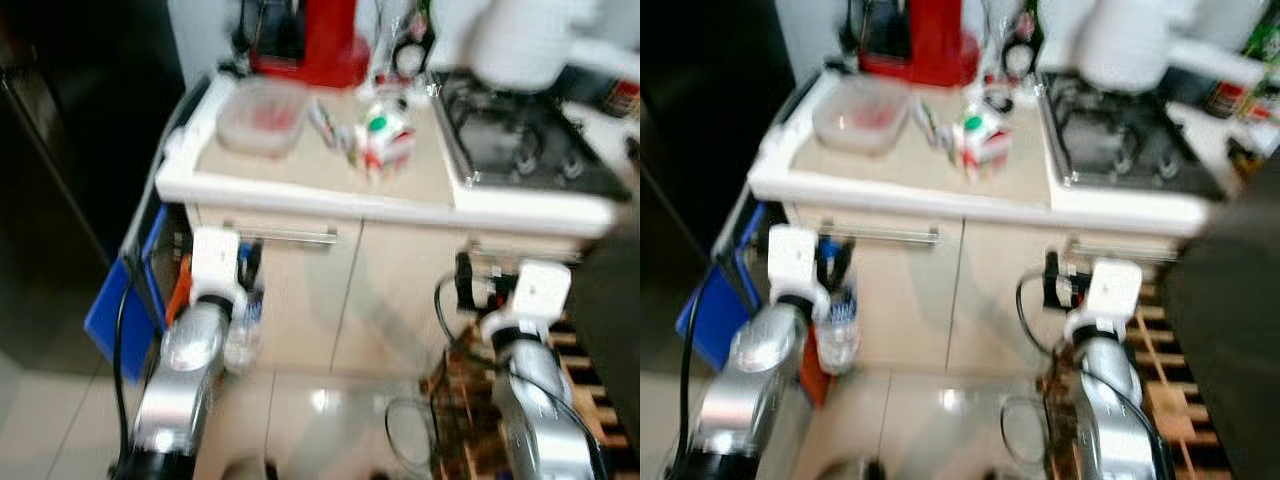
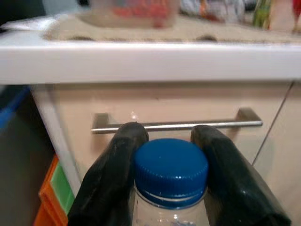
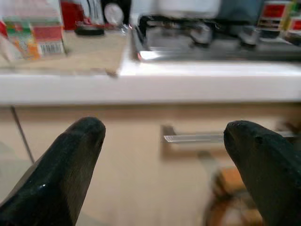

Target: Restocking fridge

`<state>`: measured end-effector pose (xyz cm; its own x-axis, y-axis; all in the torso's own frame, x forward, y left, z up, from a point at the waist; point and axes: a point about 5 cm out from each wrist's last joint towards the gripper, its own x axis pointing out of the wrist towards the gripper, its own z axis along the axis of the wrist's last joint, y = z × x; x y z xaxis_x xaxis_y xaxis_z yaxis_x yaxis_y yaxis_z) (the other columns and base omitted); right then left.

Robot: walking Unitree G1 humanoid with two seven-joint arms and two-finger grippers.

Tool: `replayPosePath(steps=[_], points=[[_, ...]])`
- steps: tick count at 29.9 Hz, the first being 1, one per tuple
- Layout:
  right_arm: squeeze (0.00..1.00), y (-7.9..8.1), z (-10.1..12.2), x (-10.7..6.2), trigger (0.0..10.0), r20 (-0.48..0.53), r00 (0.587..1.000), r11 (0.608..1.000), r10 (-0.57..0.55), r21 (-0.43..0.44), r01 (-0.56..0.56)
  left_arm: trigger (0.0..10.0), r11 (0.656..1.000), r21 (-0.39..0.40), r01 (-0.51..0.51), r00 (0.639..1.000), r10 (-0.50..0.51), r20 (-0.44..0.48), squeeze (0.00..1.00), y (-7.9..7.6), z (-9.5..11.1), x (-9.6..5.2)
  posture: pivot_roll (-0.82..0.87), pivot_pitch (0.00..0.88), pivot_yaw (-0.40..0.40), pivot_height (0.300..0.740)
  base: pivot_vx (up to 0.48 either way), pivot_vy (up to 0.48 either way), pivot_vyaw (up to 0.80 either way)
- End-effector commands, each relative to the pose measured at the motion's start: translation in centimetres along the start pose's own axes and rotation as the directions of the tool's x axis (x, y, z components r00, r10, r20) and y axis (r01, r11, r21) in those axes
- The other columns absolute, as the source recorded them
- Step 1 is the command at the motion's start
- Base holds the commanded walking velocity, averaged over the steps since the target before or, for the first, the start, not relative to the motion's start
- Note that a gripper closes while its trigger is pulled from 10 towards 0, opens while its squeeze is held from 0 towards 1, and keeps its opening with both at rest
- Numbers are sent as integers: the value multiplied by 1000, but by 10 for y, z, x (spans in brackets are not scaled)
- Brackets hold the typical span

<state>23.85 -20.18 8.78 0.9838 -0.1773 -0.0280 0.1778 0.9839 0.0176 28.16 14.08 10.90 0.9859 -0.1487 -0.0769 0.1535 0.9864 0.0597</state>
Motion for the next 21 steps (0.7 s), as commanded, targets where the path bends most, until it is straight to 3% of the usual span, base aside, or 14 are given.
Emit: replayPosePath(steps=[1,5,21], points=[[0,0,4,3,10000,10,1000,1000,10,15,-10,10000,1000,2,0,998,0,59,0,-2,11,0,69,0,-17,740,0,0,0],[0,0,2,1,10000,1,1000,1000,13,17,-13,10000,1000,6,7,998,-8,61,0,-2,10,1,68,0,-15,740,-171,0,0],[0,2,1,3,10000,4,1000,1000,25,0,-25,10000,1000,1,26,994,-26,106,0,-5,17,8,64,0,-20,740,-389,0,0]])
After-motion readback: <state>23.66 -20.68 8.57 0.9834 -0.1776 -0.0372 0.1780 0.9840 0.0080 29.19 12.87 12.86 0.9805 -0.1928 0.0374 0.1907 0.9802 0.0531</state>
